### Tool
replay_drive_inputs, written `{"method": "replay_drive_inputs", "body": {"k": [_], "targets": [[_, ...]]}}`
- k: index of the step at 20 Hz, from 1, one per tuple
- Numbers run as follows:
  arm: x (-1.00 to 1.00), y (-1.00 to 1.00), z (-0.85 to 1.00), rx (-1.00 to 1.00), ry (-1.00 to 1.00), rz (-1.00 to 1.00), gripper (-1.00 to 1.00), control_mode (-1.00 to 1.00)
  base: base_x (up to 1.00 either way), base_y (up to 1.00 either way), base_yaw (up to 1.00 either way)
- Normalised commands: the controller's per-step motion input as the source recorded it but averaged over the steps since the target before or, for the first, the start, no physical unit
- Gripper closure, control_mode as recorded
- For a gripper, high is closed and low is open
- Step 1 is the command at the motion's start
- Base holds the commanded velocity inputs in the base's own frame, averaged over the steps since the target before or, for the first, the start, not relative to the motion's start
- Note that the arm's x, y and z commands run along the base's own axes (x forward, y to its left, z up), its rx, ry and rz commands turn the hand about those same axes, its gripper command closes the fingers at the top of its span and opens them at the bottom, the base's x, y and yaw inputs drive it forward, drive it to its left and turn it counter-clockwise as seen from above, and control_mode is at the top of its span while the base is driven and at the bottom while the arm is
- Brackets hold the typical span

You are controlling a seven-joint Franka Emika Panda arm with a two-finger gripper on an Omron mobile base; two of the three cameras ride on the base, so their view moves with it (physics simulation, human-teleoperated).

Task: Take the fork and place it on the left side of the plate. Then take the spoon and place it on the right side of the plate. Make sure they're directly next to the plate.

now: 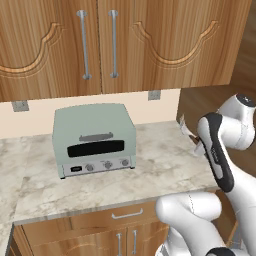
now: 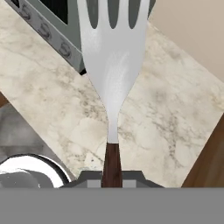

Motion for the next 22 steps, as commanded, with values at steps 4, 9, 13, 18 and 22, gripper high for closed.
{"method": "replay_drive_inputs", "body": {"k": [4,9,13,18,22], "targets": [[-0.32,0.42,0.18,0.00,0.00,0.00,1.00,-1.00,0.00,0.00,0.00],[-0.59,0.24,0.00,0.00,0.00,0.00,1.00,-1.00,0.00,0.00,0.00],[-0.47,0.15,0.29,-0.01,-0.13,0.00,1.00,-1.00,0.00,0.00,0.00],[-0.16,0.10,0.27,0.00,-0.10,0.00,1.00,1.00,-0.04,0.08,0.00],[0.00,0.00,0.00,0.00,0.00,0.00,1.00,1.00,-0.09,0.14,0.01]]}}
